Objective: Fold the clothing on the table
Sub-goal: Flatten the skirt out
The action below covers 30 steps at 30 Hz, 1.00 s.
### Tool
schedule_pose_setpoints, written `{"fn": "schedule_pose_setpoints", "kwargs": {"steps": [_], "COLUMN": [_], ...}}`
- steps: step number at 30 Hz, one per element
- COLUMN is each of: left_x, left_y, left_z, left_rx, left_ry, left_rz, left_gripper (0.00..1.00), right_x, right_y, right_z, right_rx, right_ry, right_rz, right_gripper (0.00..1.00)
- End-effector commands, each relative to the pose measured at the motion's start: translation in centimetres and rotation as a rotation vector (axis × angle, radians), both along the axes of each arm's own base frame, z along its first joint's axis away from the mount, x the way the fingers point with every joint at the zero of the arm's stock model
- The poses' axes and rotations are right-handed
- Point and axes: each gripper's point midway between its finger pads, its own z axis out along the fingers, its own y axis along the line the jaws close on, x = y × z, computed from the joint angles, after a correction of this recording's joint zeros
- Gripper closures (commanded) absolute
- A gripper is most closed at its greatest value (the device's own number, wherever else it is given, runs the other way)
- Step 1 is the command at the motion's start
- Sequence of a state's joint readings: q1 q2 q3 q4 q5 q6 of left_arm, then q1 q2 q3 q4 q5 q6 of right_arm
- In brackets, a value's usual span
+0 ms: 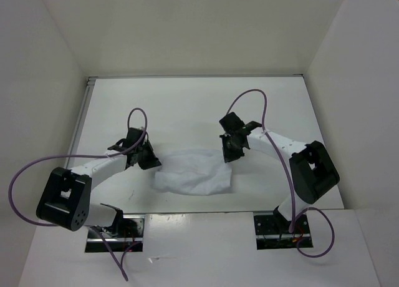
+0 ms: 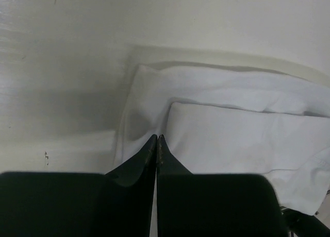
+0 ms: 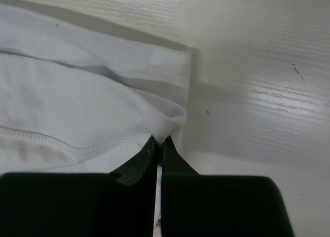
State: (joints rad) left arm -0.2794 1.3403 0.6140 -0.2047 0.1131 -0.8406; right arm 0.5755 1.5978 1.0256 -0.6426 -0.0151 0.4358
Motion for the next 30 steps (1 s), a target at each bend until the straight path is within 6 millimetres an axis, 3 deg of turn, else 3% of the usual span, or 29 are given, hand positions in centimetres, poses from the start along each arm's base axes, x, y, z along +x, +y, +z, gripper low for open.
{"fn": "schedule_pose_setpoints", "kwargs": {"steps": [1, 3, 5, 8, 9, 12, 15, 19, 21, 24, 30], "left_x": [1.1, 1.3, 2.0, 2.8, 3.5, 3.4, 2.6, 1.5, 1.1, 1.2, 1.6], "left_y": [-1.0, -1.1, -1.4, -1.6, -1.8, -1.9, -1.9, -0.9, -0.8, -1.1, -3.5], "left_z": [0.4, 0.7, 2.5, 6.4, 9.0, 12.1, 14.0, 12.3, 11.3, 10.0, 7.6], "left_rx": [-0.04, -0.041, -0.053, -0.072, -0.082, -0.089, -0.109, -0.096, -0.101, -0.113, -0.156], "left_ry": [-0.028, -0.031, -0.07, -0.172, -0.237, -0.293, -0.342, -0.31, -0.29, -0.281, -0.222], "left_rz": [-0.035, -0.036, -0.05, -0.06, -0.069, -0.098, -0.105, -0.074, -0.073, -0.085, -0.155], "left_gripper": [0.97, 1.0, 1.0, 1.0, 1.0, 1.0, 1.0, 0.99, 0.82, 0.64, 0.48], "right_x": [0.8, 0.8, 1.1, 1.4, 1.7, 2.5, 2.8, 4.4, 4.7, 5.1, 4.2], "right_y": [0.5, 0.5, 0.3, 0.4, 0.6, 0.6, 0.6, -1.0, -2.2, -3.7, -4.1], "right_z": [0.2, 0.5, 1.2, 2.6, 3.0, 5.3, 7.6, 10.5, 11.4, 12.2, 10.2], "right_rx": [0.016, 0.021, 0.022, 0.039, 0.044, 0.068, 0.108, 0.092, 0.071, 0.032, -0.002], "right_ry": [-0.026, -0.034, -0.06, -0.095, -0.104, -0.168, -0.227, -0.366, -0.407, -0.458, -0.409], "right_rz": [0.008, 0.008, -0.007, -0.022, -0.022, -0.052, -0.079, -0.194, -0.271, -0.342, -0.33], "right_gripper": [1.0, 1.0, 1.0, 1.0, 1.0, 1.0, 1.0, 1.0, 1.0, 1.0, 1.0]}}
